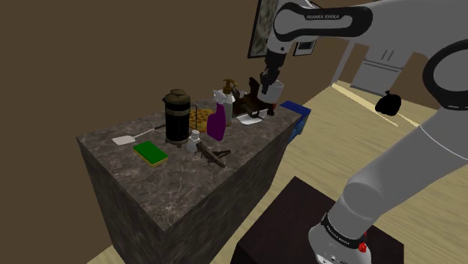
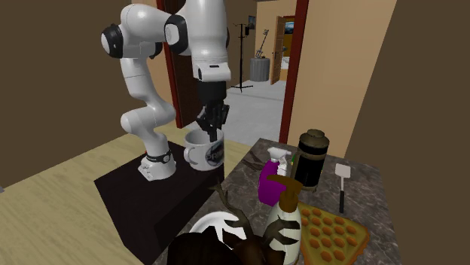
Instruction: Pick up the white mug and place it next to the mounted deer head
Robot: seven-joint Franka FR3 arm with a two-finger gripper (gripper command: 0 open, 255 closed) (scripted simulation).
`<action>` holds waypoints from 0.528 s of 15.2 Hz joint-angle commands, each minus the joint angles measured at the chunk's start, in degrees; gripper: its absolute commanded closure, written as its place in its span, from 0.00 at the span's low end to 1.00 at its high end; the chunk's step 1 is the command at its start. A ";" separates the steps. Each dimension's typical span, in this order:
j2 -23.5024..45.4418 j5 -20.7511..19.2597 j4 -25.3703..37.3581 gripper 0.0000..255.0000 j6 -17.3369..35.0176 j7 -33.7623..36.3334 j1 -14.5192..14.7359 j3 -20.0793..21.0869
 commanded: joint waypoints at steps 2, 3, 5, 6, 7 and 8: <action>-0.05 -0.02 -2.43 1.00 2.42 0.04 -0.02 -0.03; -0.07 -0.03 -3.22 1.00 3.19 0.07 -0.02 -0.03; -0.06 -0.04 -4.75 1.00 4.73 0.12 -0.02 -0.04; -0.04 -0.05 -5.50 1.00 5.50 0.15 -0.02 -0.04; -0.01 -0.06 -6.24 1.00 6.27 0.17 -0.02 -0.04; 0.04 -0.07 -6.96 1.00 7.03 0.20 -0.03 -0.04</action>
